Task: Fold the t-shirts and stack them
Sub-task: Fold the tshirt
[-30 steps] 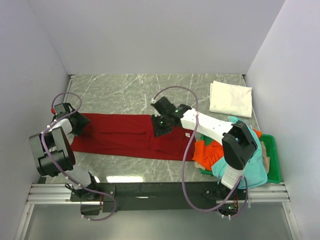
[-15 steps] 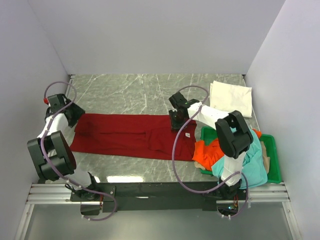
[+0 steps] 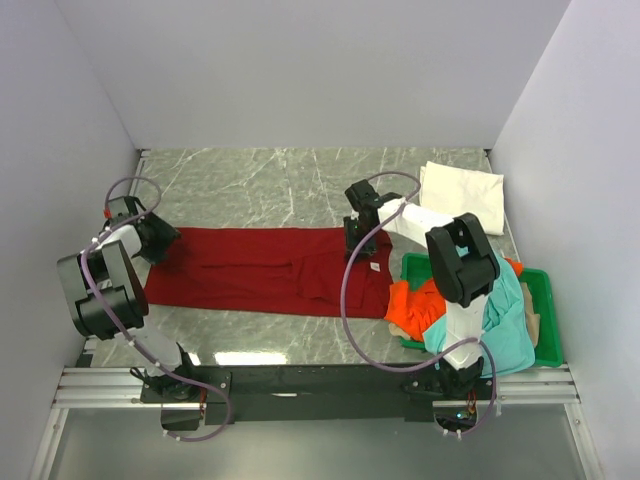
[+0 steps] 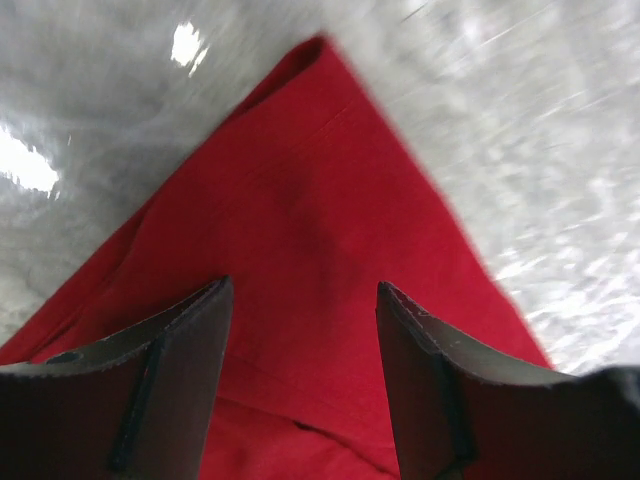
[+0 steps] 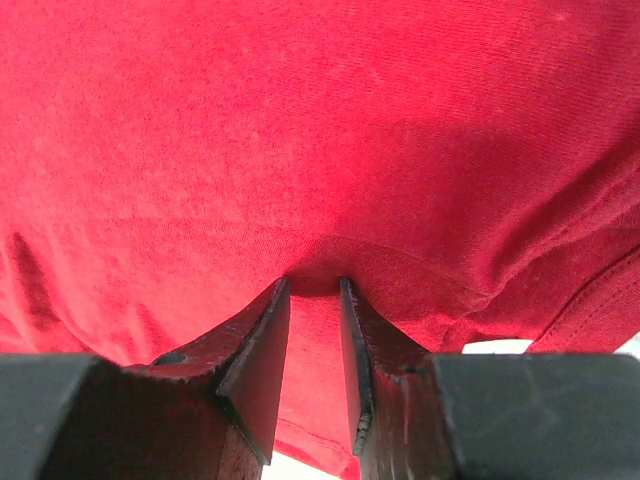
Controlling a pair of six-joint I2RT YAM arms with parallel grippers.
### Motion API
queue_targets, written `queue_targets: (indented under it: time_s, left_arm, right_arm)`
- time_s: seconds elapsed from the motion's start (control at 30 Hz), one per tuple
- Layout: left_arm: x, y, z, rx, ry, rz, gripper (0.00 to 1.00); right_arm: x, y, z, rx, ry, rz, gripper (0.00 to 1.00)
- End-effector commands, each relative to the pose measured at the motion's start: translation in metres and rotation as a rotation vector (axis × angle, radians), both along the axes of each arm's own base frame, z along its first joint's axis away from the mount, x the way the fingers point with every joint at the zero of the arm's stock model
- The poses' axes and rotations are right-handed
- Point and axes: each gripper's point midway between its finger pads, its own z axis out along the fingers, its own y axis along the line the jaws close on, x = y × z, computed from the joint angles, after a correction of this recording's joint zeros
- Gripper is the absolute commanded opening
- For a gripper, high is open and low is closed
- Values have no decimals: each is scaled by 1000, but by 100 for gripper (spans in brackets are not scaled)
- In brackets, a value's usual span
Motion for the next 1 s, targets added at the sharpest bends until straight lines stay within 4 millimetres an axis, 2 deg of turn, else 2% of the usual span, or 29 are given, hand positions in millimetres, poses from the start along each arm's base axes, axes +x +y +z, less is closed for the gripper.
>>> queue_targets:
  time_s: [0.0,0.1,0.13,0.2,0.23,0.27,0.3,0.33,0.37,0.4,0.43,0.47,0.53,0.57,0.63,0.8,0.9,0.97]
  left_arm:
    - [-3,-5,-6,-19,18,-10,65]
    - [-9,-2,-10,-2,43,-7,65]
    - [-10,-1,-10,5,47,-6,65]
    - [-12,1,-8,21,51,-1,65]
    - [-13,1,-8,23,52,-1,65]
    - [-14,1,-8,24,55,-3,65]
    - [-15,0,-8,20,56,-4,65]
    - [-16,-1,-8,18,55,-3,65]
    - [-19,-1,-8,17,60,2,65]
    - [-22,-1,-7,26,59,8,65]
    - [-24,0,-6,32,57,13,65]
    - [-25,0,-4,40,55,16,65]
    - [-31,2,0,63,56,28,65]
    - [-33,4,2,75,57,28,65]
    - [-36,5,8,93,49,30,65]
    - [-32,-5,31,137,-22,-29,65]
    - [-20,-29,48,160,-78,-125,65]
    - [-13,-49,54,151,-110,-187,65]
  right_arm:
    - [14,-24,-40,-100,30,-33,34]
    - [32,-30,-39,-114,15,-49,34]
    - [33,-34,-45,-132,39,-57,34]
    - [55,-35,-39,-133,10,-76,34]
    - [59,-43,-45,-156,30,-90,34]
    - [77,-41,-35,-148,-6,-99,34]
    - [85,-43,-33,-151,-13,-109,34]
    - [92,-50,-40,-172,-3,-126,34]
    - [108,-48,-28,-172,-35,-132,34]
    - [112,-49,-35,-186,-21,-137,34]
    - [120,-51,-33,-188,-26,-150,34]
    - [133,-49,-21,-183,-48,-158,34]
    - [140,-49,-24,-182,-39,-164,34]
    - [152,-45,-14,-161,-66,-170,34]
    - [159,-44,-14,-152,-71,-175,34]
    - [175,-32,12,-80,-144,-141,34]
    - [184,-27,50,-33,-230,-111,34]
    - [186,-23,69,-11,-273,-96,35]
